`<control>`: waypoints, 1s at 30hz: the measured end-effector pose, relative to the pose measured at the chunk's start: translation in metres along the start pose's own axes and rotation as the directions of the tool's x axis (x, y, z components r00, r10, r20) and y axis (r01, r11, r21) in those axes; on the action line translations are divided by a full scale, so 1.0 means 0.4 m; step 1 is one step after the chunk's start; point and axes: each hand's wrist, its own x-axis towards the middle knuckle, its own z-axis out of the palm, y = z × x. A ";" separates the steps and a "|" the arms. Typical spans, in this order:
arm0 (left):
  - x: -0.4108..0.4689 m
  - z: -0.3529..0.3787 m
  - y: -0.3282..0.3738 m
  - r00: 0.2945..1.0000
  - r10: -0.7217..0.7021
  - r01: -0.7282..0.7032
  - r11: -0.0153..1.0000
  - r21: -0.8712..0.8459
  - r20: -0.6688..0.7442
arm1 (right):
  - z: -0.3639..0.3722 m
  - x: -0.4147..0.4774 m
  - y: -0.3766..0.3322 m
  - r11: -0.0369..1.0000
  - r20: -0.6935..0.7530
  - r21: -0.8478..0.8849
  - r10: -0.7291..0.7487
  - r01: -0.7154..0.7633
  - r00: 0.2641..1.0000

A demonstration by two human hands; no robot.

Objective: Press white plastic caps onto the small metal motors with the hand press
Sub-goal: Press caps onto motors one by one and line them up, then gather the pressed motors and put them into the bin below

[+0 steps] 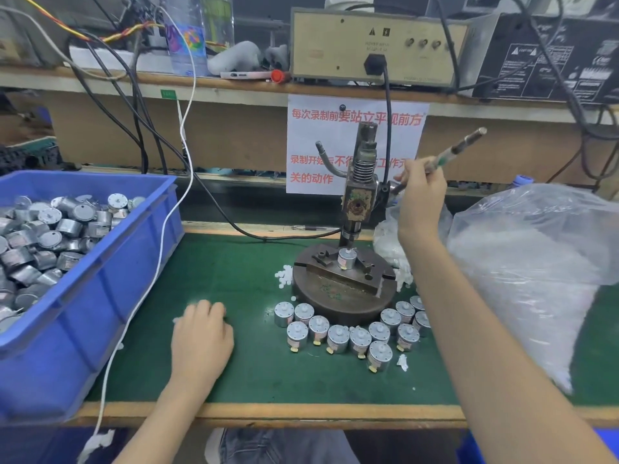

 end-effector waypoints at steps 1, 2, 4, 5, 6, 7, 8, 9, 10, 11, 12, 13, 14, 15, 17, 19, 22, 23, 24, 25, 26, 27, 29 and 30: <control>0.002 0.005 0.014 1.000 -0.013 0.013 1.000 -0.005 0.002 | -0.003 0.002 -0.002 1.000 0.010 -0.002 -0.001 0.001 1.000; 0.004 0.012 0.028 0.998 -0.062 0.062 0.998 -0.021 0.022 | -0.005 0.001 -0.005 1.000 0.017 -0.008 -0.001 0.002 1.000; 0.016 0.021 0.054 0.991 -0.102 0.107 0.992 -0.063 0.083 | -0.007 -0.002 -0.007 0.999 0.049 -0.038 -0.013 0.015 0.999; 0.021 0.027 0.066 0.992 -0.089 0.098 0.989 -0.108 0.084 | -0.008 -0.002 -0.005 0.997 0.075 -0.071 -0.028 0.033 0.997; 0.025 0.029 0.078 0.993 -0.078 0.091 0.982 -0.166 0.084 | -0.010 -0.004 -0.004 0.994 0.095 -0.100 -0.041 0.050 0.995; 0.027 0.030 0.089 0.995 -0.066 0.080 0.969 -0.233 0.071 | -0.013 -0.006 -0.001 0.993 0.095 -0.108 -0.045 0.055 0.994; 0.030 0.031 0.099 0.997 -0.043 0.057 0.957 -0.284 0.057 | -0.018 -0.007 0.003 0.995 0.071 -0.088 -0.036 0.042 0.997; 0.032 0.030 0.111 0.999 -0.014 0.028 0.945 -0.325 0.043 | -0.024 -0.007 0.011 0.998 0.016 -0.055 -0.004 0.005 1.000; 0.031 0.028 0.124 0.999 0.012 0.001 0.932 -0.364 0.034 | -0.032 -0.010 0.025 0.998 -0.051 -0.033 0.044 -0.046 0.998; 0.030 0.028 0.136 0.999 0.032 -0.020 0.914 -0.405 0.023 | -0.039 -0.016 0.047 0.993 -0.110 -0.062 0.093 -0.100 0.990; 0.029 0.030 0.145 0.999 0.044 -0.032 0.900 -0.435 0.019 | -0.047 -0.027 0.074 0.976 -0.128 -0.150 0.139 -0.158 0.982; 0.026 0.036 0.149 0.999 0.048 -0.033 0.890 -0.455 0.021 | -0.054 -0.042 0.107 0.935 -0.090 -0.286 0.191 -0.210 0.977; 0.023 0.043 0.149 0.999 0.044 -0.026 0.886 -0.463 0.027 | -0.058 -0.062 0.141 0.873 -0.021 -0.426 0.251 -0.236 0.968; 0.020 0.050 0.145 0.999 0.038 -0.018 0.885 -0.464 0.034 | -0.060 -0.083 0.175 0.814 0.049 -0.532 0.304 -0.233 0.951; 0.015 0.056 0.138 0.999 0.028 -0.007 0.881 -0.474 0.037 | -0.057 -0.113 0.230 0.733 0.140 -0.665 0.306 -0.140 0.941; 0.007 0.054 0.140 0.996 0.080 -0.058 0.903 -0.426 0.035 | -0.046 -0.130 0.266 0.644 0.209 -0.765 0.234 0.010 0.949; -0.004 0.047 0.149 0.984 0.176 -0.155 0.920 -0.361 0.028 | -0.027 -0.144 0.296 0.459 0.313 -0.863 0.153 0.213 0.937; -0.005 0.044 0.149 0.983 0.180 -0.157 0.916 -0.369 0.029 | -0.022 -0.147 0.299 0.409 0.324 -0.879 0.132 0.246 0.937; -0.006 0.043 0.148 0.984 0.176 -0.152 0.913 -0.379 0.029 | -0.021 -0.147 0.299 0.376 0.332 -0.887 0.115 0.269 0.936; -0.006 0.041 0.147 0.985 0.173 -0.148 0.911 -0.386 0.029 | -0.023 -0.148 0.299 0.351 0.342 -0.891 0.106 0.286 0.934; -0.007 0.040 0.146 0.985 0.171 -0.146 0.910 -0.389 0.029 | -0.027 -0.148 0.295 0.325 0.354 -0.895 0.106 0.304 0.929; -0.007 0.041 0.146 0.985 0.173 -0.148 0.909 -0.390 0.029 | -0.032 -0.149 0.287 0.296 0.367 -0.899 0.114 0.321 0.923; -0.010 0.039 0.147 0.983 0.179 -0.148 0.907 -0.393 0.041 | -0.056 -0.157 0.265 0.319 0.369 -0.891 0.095 0.323 0.925; -0.012 0.038 0.147 0.982 0.185 -0.151 0.906 -0.396 0.047 | -0.076 -0.165 0.250 0.410 0.337 -0.866 0.056 0.286 0.940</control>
